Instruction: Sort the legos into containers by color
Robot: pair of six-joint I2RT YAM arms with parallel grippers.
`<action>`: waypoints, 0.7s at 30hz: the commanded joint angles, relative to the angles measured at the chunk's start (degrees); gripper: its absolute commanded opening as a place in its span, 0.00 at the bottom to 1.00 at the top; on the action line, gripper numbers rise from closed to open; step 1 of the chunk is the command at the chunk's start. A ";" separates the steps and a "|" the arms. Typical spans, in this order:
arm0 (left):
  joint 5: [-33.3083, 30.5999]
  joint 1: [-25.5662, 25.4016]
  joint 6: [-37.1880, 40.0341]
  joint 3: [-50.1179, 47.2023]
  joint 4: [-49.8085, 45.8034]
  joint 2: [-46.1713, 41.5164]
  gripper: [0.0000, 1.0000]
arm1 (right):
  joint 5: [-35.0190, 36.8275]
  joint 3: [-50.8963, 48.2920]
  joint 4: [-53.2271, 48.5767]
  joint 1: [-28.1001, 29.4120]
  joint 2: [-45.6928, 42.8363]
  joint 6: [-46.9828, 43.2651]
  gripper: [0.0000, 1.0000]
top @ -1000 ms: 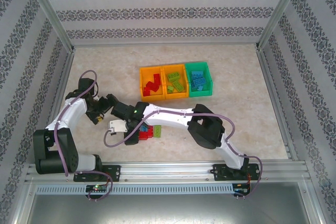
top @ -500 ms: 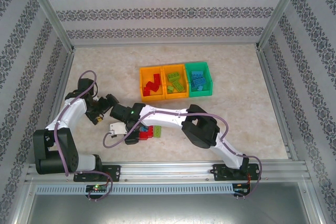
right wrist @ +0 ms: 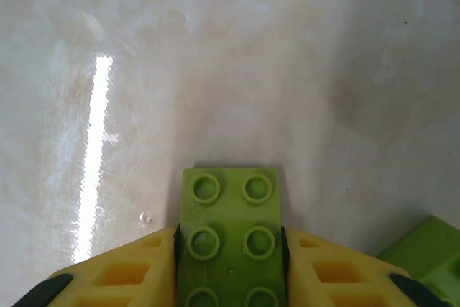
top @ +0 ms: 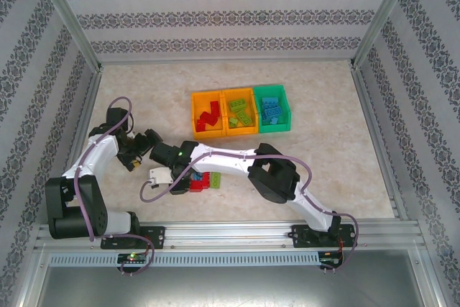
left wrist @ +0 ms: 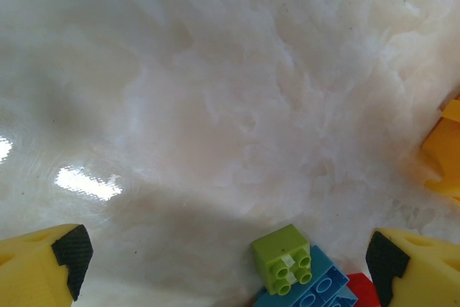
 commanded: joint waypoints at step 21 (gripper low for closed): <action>0.71 0.54 3.32 -1.98 1.32 -4.67 1.00 | 0.58 -18.73 16.30 -18.88 -24.00 25.37 0.29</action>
